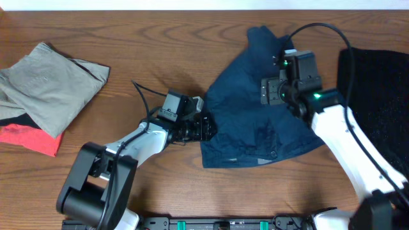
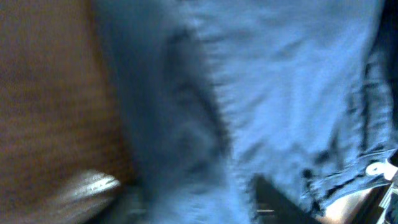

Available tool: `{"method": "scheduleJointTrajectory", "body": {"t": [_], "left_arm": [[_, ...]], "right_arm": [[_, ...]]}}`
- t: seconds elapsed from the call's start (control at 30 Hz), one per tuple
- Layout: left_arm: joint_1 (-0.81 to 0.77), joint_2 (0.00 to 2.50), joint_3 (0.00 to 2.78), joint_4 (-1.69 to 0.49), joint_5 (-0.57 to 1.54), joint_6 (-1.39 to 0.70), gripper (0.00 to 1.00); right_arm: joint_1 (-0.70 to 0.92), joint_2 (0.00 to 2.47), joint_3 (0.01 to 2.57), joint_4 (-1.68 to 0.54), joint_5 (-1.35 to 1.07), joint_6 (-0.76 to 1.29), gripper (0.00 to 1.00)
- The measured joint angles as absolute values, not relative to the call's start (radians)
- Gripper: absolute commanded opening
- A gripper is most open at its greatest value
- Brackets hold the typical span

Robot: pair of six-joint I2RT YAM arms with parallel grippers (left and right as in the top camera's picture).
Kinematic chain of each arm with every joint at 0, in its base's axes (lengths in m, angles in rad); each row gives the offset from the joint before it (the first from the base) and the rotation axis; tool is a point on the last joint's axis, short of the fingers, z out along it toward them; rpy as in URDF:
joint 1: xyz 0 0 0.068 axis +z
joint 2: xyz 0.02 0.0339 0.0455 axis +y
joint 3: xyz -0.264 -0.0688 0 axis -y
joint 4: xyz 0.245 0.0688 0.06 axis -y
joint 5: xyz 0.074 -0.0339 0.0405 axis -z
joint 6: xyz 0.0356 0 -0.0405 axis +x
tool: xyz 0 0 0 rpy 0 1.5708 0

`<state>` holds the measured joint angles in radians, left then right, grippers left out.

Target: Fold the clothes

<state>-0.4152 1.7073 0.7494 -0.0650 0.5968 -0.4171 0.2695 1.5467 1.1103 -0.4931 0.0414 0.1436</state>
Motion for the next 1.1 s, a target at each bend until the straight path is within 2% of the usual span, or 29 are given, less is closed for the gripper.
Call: {"method": "scheduleJointTrajectory", "body": {"t": [0.03, 0.07, 0.2, 0.3, 0.37, 0.47, 0.73, 0.87, 1.07, 1.1], "left_arm": [[-0.42, 1.713, 0.749, -0.07, 0.596, -0.425, 0.09], [-0.424, 1.716, 0.748, -0.073, 0.595, -0.43, 0.06], [-0.431, 1.717, 0.747, -0.081, 0.596, -0.429, 0.06], [-0.431, 1.717, 0.747, -0.093, 0.596, -0.43, 0.06], [-0.431, 1.717, 0.747, -0.102, 0.596, -0.431, 0.06], [-0.431, 1.717, 0.747, -0.105, 0.596, -0.43, 0.06], [-0.401, 1.717, 0.747, -0.071, 0.598, -0.415, 0.06], [-0.283, 1.717, 0.761, -0.071, 0.599, -0.413, 0.06], [-0.083, 1.717, 0.896, -0.009, 0.6, -0.403, 0.06], [-0.073, 1.717, 0.909, -0.004, 0.598, -0.4, 0.06]], "right_arm": [[0.27, 1.58, 1.11, -0.466, 0.041, 0.139, 0.81], [0.27, 1.605, 1.11, -0.438, 0.041, 0.137, 0.79], [0.27, 1.721, 1.11, -0.294, 0.041, 0.124, 0.67], [0.27, 1.796, 1.11, -0.215, 0.042, 0.121, 0.54], [0.27, 1.845, 1.11, -0.191, 0.056, 0.121, 0.38], [0.269, 1.899, 1.11, -0.191, 0.098, 0.131, 0.01], [0.208, 1.866, 1.11, -0.294, 0.225, 0.187, 0.01], [0.124, 1.734, 1.11, -0.392, 0.264, 0.196, 0.01], [0.028, 1.597, 1.118, -0.733, 0.281, 0.236, 0.01], [0.028, 1.597, 1.116, -0.748, 0.279, 0.24, 0.04]]}}
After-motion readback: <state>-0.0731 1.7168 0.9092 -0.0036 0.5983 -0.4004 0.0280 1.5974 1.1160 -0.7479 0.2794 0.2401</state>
